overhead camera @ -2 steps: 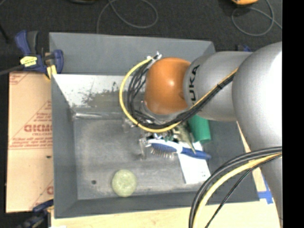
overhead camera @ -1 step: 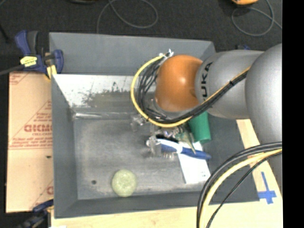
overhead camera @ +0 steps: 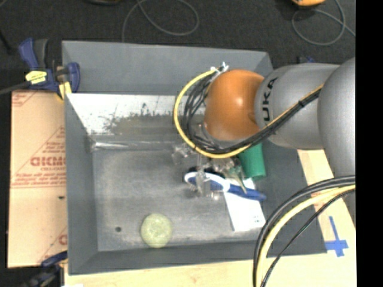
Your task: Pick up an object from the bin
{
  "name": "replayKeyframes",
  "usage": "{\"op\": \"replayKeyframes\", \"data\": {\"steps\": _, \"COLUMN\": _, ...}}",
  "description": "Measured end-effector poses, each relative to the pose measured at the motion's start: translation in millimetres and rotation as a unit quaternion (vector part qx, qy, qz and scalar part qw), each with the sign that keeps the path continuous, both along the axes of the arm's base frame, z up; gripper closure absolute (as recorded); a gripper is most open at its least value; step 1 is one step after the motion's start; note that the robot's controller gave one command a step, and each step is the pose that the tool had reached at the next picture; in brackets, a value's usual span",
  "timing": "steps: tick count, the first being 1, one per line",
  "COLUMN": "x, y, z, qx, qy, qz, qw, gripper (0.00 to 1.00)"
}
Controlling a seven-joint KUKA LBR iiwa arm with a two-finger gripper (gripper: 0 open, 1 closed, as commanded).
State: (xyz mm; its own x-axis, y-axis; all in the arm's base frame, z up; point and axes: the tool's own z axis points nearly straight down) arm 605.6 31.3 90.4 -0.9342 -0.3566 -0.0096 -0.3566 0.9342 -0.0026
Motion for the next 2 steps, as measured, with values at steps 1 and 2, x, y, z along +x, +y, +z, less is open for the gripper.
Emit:
{"op": "replayKeyframes", "data": {"steps": 1, "x": -18.4, "y": -10, "z": -10, "qx": -0.001, "qy": 0.0045, "qz": 0.046, "qw": 0.9989, "gripper": 0.0}}
{"op": "replayKeyframes", "data": {"steps": 2, "x": -58.3, "y": -39, "z": -20, "qx": 0.009, "qy": -0.0013, "qz": 0.206, "qw": 0.9785, "gripper": 1.0}}
